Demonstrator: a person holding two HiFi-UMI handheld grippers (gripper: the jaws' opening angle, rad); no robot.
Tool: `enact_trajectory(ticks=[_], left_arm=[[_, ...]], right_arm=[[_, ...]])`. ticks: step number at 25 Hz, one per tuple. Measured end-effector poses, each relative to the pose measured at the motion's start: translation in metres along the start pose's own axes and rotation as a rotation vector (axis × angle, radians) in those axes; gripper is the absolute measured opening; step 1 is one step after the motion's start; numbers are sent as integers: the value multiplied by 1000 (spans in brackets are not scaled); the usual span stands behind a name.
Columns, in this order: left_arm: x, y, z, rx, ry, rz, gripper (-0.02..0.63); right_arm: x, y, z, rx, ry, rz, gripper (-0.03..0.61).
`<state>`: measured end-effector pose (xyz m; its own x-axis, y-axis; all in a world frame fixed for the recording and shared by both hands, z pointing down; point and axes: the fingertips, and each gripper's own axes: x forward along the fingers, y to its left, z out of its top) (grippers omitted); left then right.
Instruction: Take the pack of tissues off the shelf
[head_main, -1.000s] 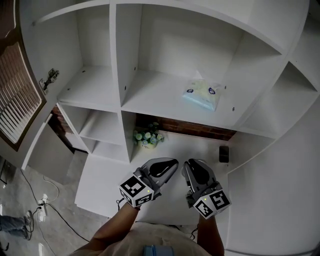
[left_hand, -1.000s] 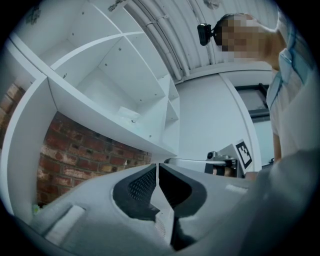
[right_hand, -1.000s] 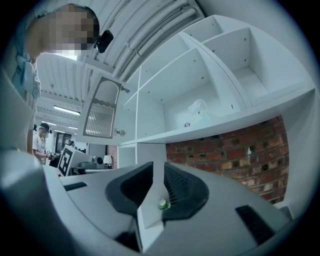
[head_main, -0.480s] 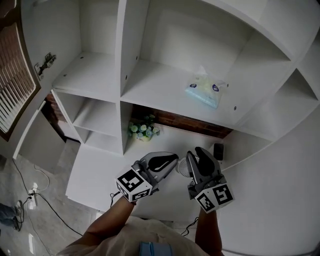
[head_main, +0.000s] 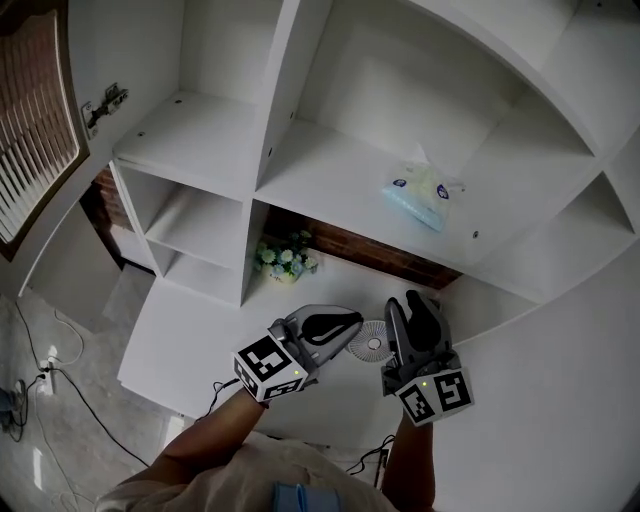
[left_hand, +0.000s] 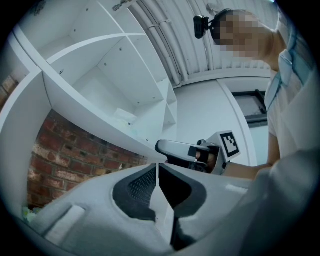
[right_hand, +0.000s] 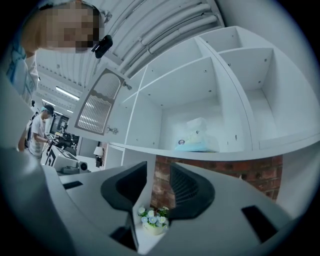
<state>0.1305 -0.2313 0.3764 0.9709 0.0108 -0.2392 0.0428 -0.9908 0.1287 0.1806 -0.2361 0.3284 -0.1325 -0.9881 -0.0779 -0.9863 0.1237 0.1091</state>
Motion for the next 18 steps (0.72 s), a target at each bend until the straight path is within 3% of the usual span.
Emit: enact_trajectory(ticks=[18], left_arm=[[3,5,7,-19,-30,-33,23]], right_arm=[[32,-51,28,-95,50,-140,146]])
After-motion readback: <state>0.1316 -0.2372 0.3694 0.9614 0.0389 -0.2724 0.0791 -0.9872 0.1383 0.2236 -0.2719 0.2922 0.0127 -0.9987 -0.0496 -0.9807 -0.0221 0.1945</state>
